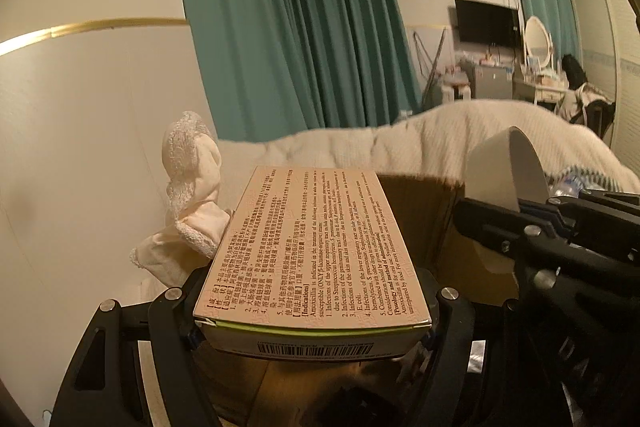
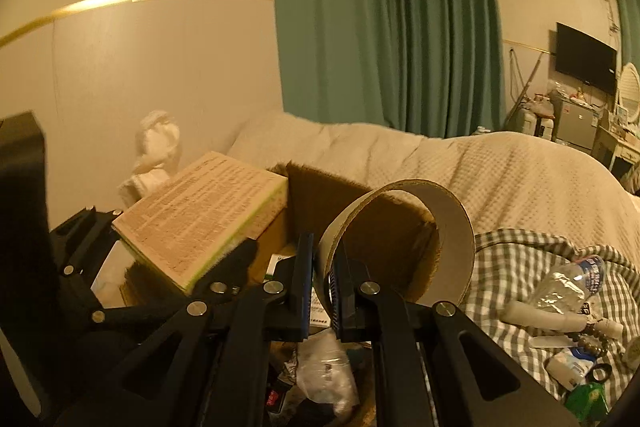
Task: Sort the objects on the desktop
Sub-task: 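Lift the tan box and tape roll and carry them over the cardboard box, then open both grippers to drop the tan box and tape roll into the box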
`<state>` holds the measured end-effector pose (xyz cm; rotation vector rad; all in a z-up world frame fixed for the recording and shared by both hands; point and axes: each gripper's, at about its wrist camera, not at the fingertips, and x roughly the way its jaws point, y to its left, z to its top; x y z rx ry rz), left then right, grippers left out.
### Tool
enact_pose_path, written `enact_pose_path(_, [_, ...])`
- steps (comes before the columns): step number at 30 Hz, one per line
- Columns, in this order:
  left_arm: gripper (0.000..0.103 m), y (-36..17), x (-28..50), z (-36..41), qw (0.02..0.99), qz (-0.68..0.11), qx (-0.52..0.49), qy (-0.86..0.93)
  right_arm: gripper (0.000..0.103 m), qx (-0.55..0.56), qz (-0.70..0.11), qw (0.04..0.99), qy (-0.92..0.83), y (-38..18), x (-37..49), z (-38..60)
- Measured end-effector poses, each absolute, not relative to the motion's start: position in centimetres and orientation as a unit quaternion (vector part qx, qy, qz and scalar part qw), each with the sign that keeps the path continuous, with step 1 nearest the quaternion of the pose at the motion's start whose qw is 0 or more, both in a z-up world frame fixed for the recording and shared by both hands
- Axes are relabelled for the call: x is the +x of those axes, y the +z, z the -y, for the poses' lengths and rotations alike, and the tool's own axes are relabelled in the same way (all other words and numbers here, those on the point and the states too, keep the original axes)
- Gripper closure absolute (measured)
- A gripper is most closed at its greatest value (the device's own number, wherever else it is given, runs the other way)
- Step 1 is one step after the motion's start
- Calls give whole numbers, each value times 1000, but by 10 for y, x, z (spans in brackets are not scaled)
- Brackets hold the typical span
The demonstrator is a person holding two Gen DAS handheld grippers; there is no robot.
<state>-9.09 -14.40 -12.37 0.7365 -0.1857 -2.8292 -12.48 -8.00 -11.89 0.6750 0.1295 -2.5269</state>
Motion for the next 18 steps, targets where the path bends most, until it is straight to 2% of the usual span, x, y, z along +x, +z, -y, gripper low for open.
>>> enact_pose_path(8, [27, -140, -99, 138, 98, 66, 289, -950, 96, 278, -58, 265, -921, -143, -125, 87])
enact_pose_path(11, [25, -142, -96, 134, 99, 76, 291, -948, 93, 278, -59, 263, -922, -143, -122, 85])
enact_pose_path(13, [21, -141, -94, 133, 95, 76, 290, -949, 81, 273, -61, 260, -924, -141, -122, 85])
enact_pose_path(15, [18, -137, -93, 134, 98, 72, 284, -951, 63, 268, -54, 255, -927, -137, -122, 81])
enact_pose_path(17, [15, -132, -95, 134, 105, 74, 278, -952, 51, 263, -41, 255, -929, -134, -122, 74])
enact_pose_path(18, [13, -131, -94, 132, 107, 77, 276, -952, 49, 261, -36, 256, -930, -132, -121, 71])
